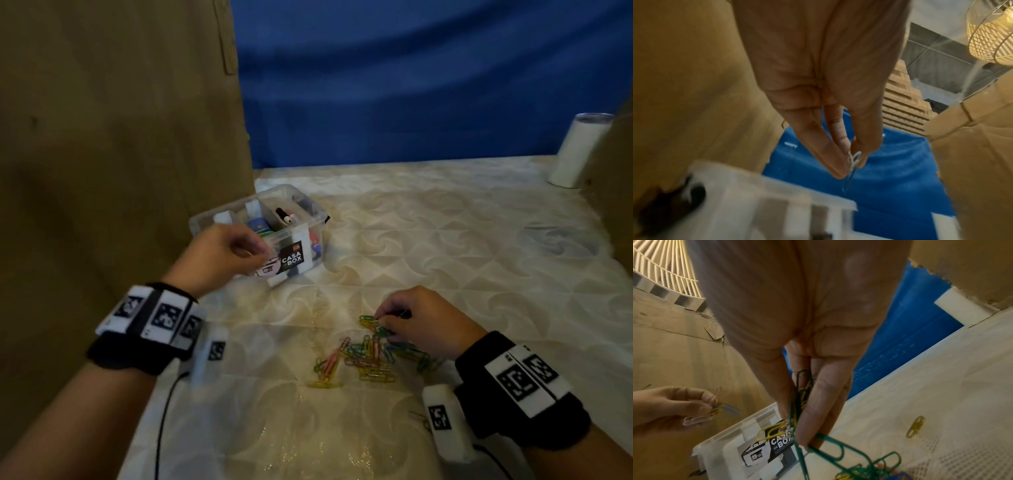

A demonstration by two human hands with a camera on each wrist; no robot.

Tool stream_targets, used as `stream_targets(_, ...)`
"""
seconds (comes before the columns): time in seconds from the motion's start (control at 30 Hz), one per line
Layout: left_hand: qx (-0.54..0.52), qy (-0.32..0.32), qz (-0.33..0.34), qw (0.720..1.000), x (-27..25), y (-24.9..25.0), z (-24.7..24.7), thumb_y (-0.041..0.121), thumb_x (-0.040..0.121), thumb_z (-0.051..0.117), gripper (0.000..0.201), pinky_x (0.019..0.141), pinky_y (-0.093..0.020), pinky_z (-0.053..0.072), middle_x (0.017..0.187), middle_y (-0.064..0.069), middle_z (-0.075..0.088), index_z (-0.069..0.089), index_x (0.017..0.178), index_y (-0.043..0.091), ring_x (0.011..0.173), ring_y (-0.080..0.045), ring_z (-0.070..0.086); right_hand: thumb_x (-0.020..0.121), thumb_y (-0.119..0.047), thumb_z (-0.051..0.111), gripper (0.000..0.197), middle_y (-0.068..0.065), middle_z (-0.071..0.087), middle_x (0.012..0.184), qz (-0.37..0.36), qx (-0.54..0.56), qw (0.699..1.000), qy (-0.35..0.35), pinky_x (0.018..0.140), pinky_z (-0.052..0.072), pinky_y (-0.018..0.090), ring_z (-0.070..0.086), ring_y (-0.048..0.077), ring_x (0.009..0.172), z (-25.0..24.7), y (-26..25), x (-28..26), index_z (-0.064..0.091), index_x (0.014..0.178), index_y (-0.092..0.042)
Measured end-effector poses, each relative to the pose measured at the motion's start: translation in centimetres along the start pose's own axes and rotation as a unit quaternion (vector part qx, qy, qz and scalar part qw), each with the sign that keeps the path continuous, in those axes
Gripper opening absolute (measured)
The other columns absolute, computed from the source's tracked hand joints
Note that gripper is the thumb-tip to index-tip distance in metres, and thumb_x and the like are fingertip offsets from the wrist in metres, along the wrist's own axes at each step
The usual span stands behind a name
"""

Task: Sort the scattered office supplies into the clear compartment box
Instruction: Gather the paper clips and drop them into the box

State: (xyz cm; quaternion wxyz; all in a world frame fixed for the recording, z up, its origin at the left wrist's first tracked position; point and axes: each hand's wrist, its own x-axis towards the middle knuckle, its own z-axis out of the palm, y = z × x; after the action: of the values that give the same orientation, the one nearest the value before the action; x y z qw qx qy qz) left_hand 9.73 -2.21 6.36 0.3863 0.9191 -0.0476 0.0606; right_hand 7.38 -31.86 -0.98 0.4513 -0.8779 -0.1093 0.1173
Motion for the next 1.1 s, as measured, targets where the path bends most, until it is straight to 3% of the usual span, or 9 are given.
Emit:
stream_targets(0.17,0.088,0.05,-0.074,0.992,3.9,-2.0,-4.8,0.007,0.077,0.075,0.005,0.067,-0.028,0.051,0.069,-0.006,0.069,0.072,0.08,0.011,0.06,-0.016,0.059,0.086,-0.009,0.066,0.022,0.002,0.071,0.082,0.003,-0.003,1.0,-0.005,0.076,0.06,0.039,0.072,0.019,0.074,0.1,0.4,0.0,0.069,0.071,-0.025)
stream_targets(0.33,0.299,-0.082,-0.114,0.944,7.2,-2.6,-4.5,0.015,0.076,0.076,0.004,0.057,-0.021,0.049,0.078,-0.007,0.072,0.073,0.079,0.014,0.06,-0.014,0.061,0.085,-0.014,0.066,0.019,-0.001,0.07,0.087,-0.007,-0.044,0.999,-0.007,0.08,0.059,0.037,0.07,0.016,0.08,-0.2,0.3,0.0,0.069,0.073,-0.028)
stream_targets(0.47,0.376,-0.146,-0.093,0.91,8.8,-2.2,-2.9,0.011,0.082,0.067,0.014,0.075,-0.028,0.054,0.095,-0.008,0.073,0.075,0.093,0.011,0.074,-0.017,0.062,0.086,-0.015,0.066,0.015,-0.004,0.069,0.085,-0.002,-0.058,0.998,-0.005,0.078,0.058,0.029,0.068,0.012,0.081,-0.2,0.5,-0.2,0.07,0.077,-0.027)
stream_targets(0.57,0.398,-0.172,-0.08,0.898,9.0,-2.2,-2.5,0.012,0.084,0.063,0.018,0.077,-0.028,0.053,0.099,-0.007,0.074,0.075,0.096,0.013,0.079,-0.018,0.065,0.087,-0.015,0.065,0.015,-0.007,0.069,0.085,0.008,-0.058,0.998,-0.008,0.066,0.053,0.016,0.067,0.005,0.075,-0.3,0.9,-0.3,0.069,0.078,-0.027)
stream_targets(0.67,0.365,-0.12,-0.058,0.922,8.1,-2.4,-3.2,0.008,0.086,0.061,0.021,0.082,-0.03,0.052,0.099,-0.002,0.072,0.073,0.101,0.016,0.084,-0.018,0.064,0.086,-0.014,0.066,0.023,-0.01,0.069,0.079,0.011,-0.056,0.998,-0.001,0.06,0.047,0.01,0.066,0.003,0.07,-0.5,1.5,-0.3,0.066,0.072,-0.032)
stream_targets(0.8,0.298,0.041,-0.052,0.952,4.8,-4.5,-3.5,0.013,0.093,0.051,0.029,0.093,-0.039,0.047,0.121,-0.013,0.062,0.064,0.119,0.014,0.107,-0.031,0.059,0.085,-0.014,0.067,0.024,-0.008,0.07,0.079,0.015,-0.052,0.999,0.005,0.062,0.05,0.012,0.068,0.005,0.071,-0.6,1.6,-0.1,0.067,0.069,-0.032)
stream_targets(0.93,0.192,0.057,-0.169,0.965,3.0,-7.5,-2.0,0.028,0.096,0.039,0.051,0.109,-0.048,0.034,0.146,-0.024,0.034,0.034,0.143,0.008,0.13,-0.042,0.039,0.087,-0.011,0.065,0.018,0.001,0.071,0.077,0.0,-0.028,1.0,0.0,0.069,0.058,0.027,0.068,0.013,0.068,-0.6,-1.2,1.0,0.071,0.074,-0.022)
stream_targets(1.0,0.099,0.039,-0.206,0.973,2.8,-8.5,-1.5,0.044,0.086,0.036,0.065,0.102,-0.055,0.041,0.136,-0.021,0.044,0.023,0.145,0.021,0.118,-0.042,0.048,0.088,-0.012,0.065,0.014,0.002,0.071,0.075,-0.024,-0.029,0.999,-0.002,0.076,0.059,0.035,0.069,0.015,0.069,-0.9,-3.5,2.0,0.072,0.078,-0.019)
stream_targets(1.1,0.05,0.036,-0.225,0.972,2.9,-9.3,-1.4,0.045,0.082,0.039,0.064,0.09,-0.057,0.05,0.122,-0.015,0.055,0.019,0.141,0.034,0.102,-0.038,0.058,0.088,-0.014,0.064,0.013,0.001,0.073,0.08,-0.067,-0.041,0.997,0.005,0.08,0.059,0.035,0.071,0.014,0.076,-1.5,-7.3,3.6,0.071,0.081,-0.021)
